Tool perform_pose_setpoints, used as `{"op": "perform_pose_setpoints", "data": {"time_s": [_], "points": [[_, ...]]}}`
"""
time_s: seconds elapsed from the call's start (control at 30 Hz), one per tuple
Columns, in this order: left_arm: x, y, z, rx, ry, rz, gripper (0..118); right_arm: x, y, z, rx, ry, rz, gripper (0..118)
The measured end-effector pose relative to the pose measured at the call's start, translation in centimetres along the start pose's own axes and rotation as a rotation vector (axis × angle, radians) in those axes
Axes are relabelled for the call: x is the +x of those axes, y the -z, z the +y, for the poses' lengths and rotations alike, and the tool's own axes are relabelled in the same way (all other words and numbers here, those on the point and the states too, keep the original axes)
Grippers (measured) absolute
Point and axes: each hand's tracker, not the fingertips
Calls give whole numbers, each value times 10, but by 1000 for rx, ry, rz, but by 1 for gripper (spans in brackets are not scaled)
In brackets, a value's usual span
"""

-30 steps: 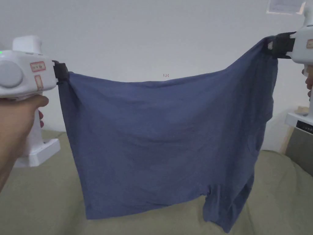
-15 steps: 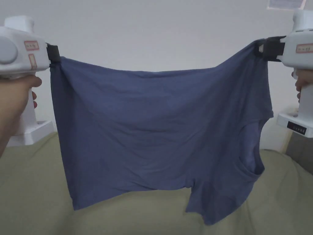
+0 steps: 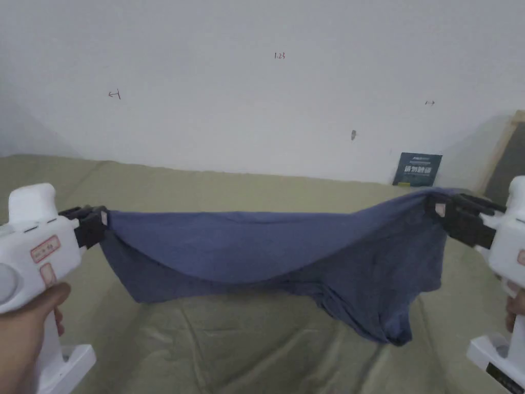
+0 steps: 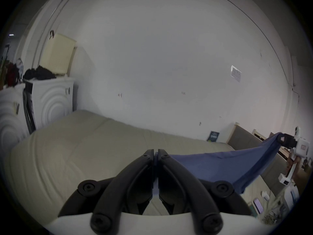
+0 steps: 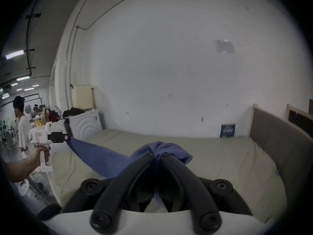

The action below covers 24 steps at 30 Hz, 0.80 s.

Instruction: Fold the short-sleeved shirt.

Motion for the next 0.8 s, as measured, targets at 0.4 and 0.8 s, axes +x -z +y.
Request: {"op": "perform_pose_setpoints", "data": {"time_s": [0.4, 0.8], "points": [[-62, -143, -220, -389, -52, 171, 5, -76, -104, -268, -667, 176, -285, 4], [-25, -212, -240, -360, 185, 78, 118, -136, -191, -246, -382, 127, -289, 116]]}}
